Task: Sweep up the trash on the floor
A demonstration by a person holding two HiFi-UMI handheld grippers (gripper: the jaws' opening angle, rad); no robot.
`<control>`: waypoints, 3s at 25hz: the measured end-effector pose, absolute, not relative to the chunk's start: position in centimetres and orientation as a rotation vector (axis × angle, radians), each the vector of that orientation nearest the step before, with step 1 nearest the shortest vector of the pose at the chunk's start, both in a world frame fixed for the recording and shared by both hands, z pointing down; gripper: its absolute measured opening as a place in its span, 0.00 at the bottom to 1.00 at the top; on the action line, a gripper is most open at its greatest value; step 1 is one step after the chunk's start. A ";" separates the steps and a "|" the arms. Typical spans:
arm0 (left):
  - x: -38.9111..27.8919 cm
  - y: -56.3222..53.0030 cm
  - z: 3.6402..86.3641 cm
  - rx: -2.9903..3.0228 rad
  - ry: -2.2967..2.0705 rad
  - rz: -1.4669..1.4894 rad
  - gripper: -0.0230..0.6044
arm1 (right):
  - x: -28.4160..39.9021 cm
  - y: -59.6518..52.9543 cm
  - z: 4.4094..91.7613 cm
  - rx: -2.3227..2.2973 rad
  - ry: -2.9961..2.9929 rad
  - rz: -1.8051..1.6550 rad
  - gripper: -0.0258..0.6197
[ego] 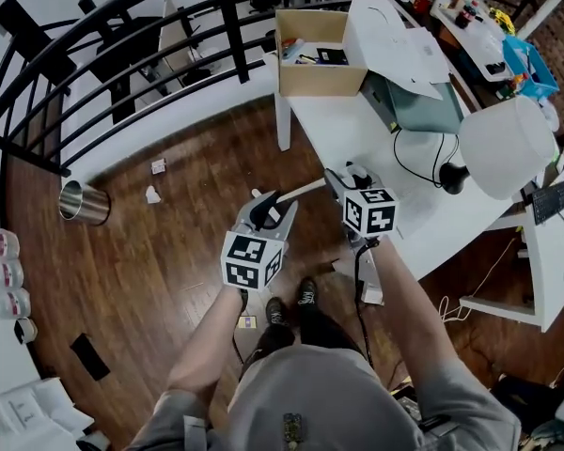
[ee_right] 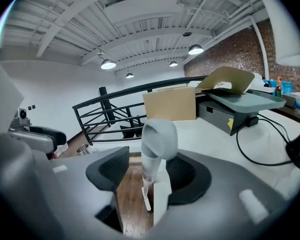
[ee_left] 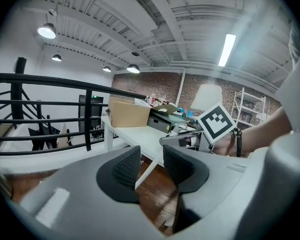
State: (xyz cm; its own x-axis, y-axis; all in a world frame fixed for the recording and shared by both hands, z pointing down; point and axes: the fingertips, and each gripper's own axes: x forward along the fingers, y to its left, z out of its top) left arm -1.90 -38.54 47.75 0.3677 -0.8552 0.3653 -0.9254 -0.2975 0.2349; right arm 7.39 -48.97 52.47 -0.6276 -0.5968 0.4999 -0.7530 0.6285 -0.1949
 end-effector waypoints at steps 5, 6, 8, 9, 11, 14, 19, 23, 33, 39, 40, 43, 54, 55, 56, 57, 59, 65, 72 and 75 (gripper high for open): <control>-2.8 -38.1 49.1 2.193 -1.559 0.258 0.27 | 6.0 -49.1 53.1 0.993 -2.480 0.517 0.19; -2.9 -37.9 49.2 2.191 -1.562 0.259 0.27 | 5.6 -48.8 52.9 0.965 -2.494 0.505 0.18; -3.3 -37.5 49.5 2.184 -1.568 0.273 0.27 | 4.6 -48.1 52.3 0.928 -2.529 0.493 0.18; -3.6 -37.3 49.8 2.175 -1.574 0.286 0.26 | 4.2 -47.7 51.9 0.911 -2.546 0.493 0.18; -4.1 -36.9 50.4 2.144 -1.604 0.309 0.23 | 3.2 -46.5 51.3 0.856 -2.575 0.479 0.18; -4.8 -36.0 51.0 2.095 -1.657 0.321 0.13 | 2.2 -44.3 50.0 0.768 -2.603 0.418 0.18; -4.0 -33.6 51.6 2.084 -1.649 0.340 0.05 | 2.0 -40.7 47.5 0.706 -2.626 0.354 0.18; -1.5 -30.8 52.4 2.142 -1.531 0.355 0.06 | 2.7 -37.6 45.4 0.713 -2.631 0.340 0.18; 7.4 -23.7 53.6 2.376 -1.153 0.425 0.41 | 8.0 -28.0 37.2 0.914 -2.676 0.358 0.18; 11.6 -21.3 52.5 2.465 -1.058 0.470 0.41 | 11.0 -22.6 31.2 1.018 -2.746 0.330 0.18; 12.3 -20.8 52.3 2.477 -1.049 0.468 0.41 | 11.5 -21.6 30.3 1.031 -2.761 0.320 0.18; 14.6 -19.5 51.1 2.524 -1.027 0.452 0.30 | 13.8 -19.0 28.5 1.088 -2.795 0.306 0.18; 27.1 -9.8 48.9 2.701 -0.784 0.603 0.24 | 26.7 -8.8 26.4 1.356 -2.765 0.302 0.18; 27.9 -8.7 48.9 2.710 -0.754 0.618 0.24 | 27.6 -7.7 26.4 1.384 -2.753 0.309 0.18; 28.6 -7.6 49.0 2.718 -0.720 0.632 0.24 | 28.3 -6.8 26.4 1.410 -2.739 0.316 0.18; 29.2 -6.7 48.9 2.727 -0.685 0.641 0.24 | 29.0 -5.9 26.4 1.433 -2.727 0.320 0.18; 30.4 -5.0 48.9 2.748 -0.618 0.648 0.24 | 30.0 -4.3 26.3 1.471 -2.702 0.323 0.18; 34.1 2.6 51.2 2.797 -0.335 0.689 0.24 | 33.5 2.6 28.3 1.711 -2.520 0.391 0.18; 37.2 13.7 53.1 2.825 0.060 0.765 0.24 | 36.2 12.5 30.5 2.001 -2.266 0.445 0.18; 39.3 18.9 53.0 2.835 0.204 0.794 0.24 | 38.9 17.6 30.5 2.125 -2.169 0.476 0.18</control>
